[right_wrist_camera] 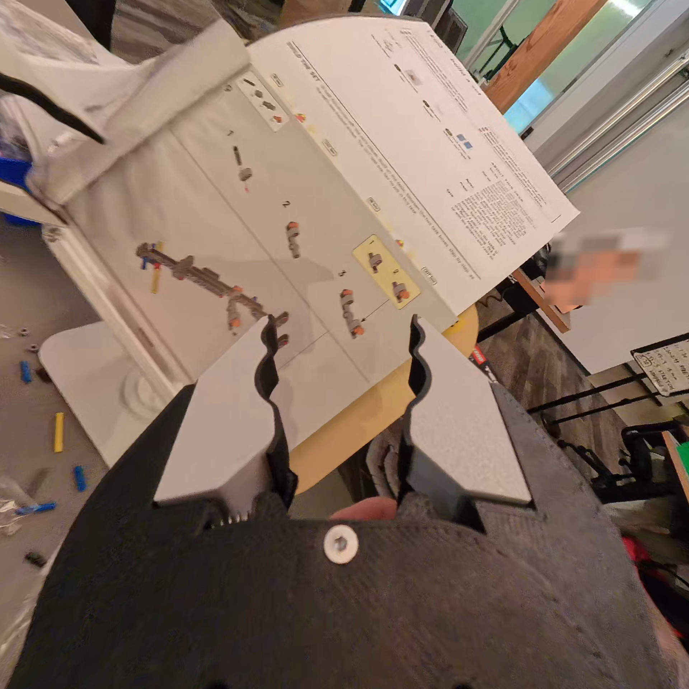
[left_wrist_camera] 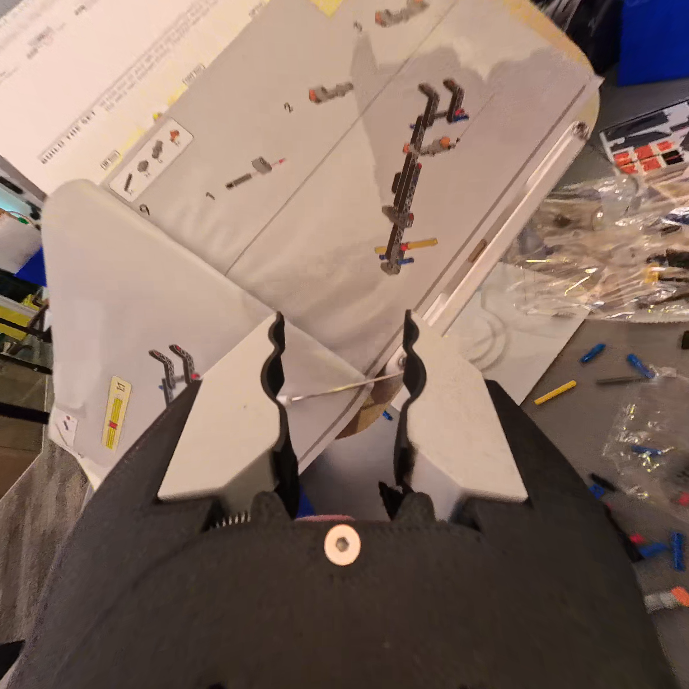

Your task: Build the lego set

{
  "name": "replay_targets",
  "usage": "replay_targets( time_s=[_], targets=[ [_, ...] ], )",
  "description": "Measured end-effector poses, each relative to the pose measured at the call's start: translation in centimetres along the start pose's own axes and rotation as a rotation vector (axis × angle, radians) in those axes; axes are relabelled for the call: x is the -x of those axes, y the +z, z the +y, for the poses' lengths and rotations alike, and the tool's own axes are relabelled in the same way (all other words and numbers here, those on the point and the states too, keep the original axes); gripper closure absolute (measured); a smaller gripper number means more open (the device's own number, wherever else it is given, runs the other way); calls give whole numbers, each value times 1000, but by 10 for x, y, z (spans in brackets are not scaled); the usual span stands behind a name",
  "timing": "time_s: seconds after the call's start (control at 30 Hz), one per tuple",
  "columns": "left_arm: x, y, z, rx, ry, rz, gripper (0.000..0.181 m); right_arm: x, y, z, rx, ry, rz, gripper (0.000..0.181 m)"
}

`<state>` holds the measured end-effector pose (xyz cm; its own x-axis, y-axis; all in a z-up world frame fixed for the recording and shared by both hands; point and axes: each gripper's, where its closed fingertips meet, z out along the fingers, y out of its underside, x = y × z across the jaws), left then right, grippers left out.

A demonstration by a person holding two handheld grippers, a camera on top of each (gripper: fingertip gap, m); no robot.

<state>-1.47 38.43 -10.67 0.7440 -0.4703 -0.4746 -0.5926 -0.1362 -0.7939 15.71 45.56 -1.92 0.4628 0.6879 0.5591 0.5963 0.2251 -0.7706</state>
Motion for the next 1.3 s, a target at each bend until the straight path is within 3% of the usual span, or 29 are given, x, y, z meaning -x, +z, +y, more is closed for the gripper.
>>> replay_targets(
  time_s=[0.17,0.53,1.3],
  targets=[
    [-1,-7,15,-25,-16,48,130,-15,28,-2,24,-41,-23,109],
    [-5,-11,39,26,35,52,130,-29,61,8,89,-113,-47,111],
    [-10,-14,55,91,66,82,131,-25,72,19,181,-195,-83,113]
  ],
)
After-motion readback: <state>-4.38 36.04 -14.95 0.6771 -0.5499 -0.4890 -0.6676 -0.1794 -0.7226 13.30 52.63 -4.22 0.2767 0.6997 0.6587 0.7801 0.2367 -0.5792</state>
